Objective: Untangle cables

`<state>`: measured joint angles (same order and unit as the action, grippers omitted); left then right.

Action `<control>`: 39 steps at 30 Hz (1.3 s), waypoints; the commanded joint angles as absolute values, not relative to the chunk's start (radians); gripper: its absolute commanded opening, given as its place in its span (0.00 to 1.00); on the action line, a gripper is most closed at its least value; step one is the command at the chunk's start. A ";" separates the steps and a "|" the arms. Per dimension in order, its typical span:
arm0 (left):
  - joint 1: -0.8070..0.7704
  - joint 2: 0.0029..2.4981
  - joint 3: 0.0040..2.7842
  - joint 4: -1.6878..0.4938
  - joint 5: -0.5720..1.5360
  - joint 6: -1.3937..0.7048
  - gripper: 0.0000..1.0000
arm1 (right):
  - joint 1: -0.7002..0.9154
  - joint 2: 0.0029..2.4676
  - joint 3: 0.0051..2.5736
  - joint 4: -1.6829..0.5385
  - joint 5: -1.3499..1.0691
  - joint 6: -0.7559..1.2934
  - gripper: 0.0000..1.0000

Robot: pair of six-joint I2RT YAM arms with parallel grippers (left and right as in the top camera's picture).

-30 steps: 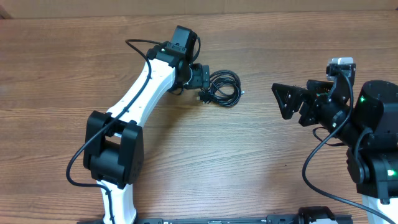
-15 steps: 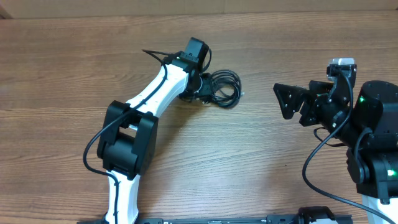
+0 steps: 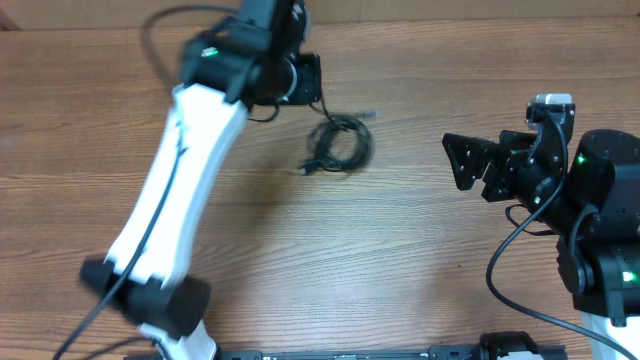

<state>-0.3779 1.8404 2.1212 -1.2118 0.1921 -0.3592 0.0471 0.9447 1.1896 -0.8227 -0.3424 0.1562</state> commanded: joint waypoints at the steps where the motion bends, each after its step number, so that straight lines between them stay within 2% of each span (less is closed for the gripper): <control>1: -0.378 1.752 2.185 -1.231 0.202 -0.324 0.04 | 0.044 0.970 1.217 -0.819 -0.334 0.149 0.97; 17: -0.369 1.685 2.247 -1.222 0.166 -0.321 0.04 | 0.046 1.103 1.217 -0.791 -0.465 0.143 0.98; 20: -0.366 1.685 2.299 -1.213 0.165 -0.322 0.04 | 0.047 1.114 1.217 -0.765 -0.562 0.092 0.98; 29: -0.365 1.683 2.481 -1.020 0.161 -0.404 0.04 | 0.049 1.122 1.217 -0.702 -0.587 0.091 1.00; 39: -0.365 1.682 2.518 -1.035 0.181 -0.450 0.04 | 0.229 1.202 1.217 -0.522 -0.747 -0.009 1.00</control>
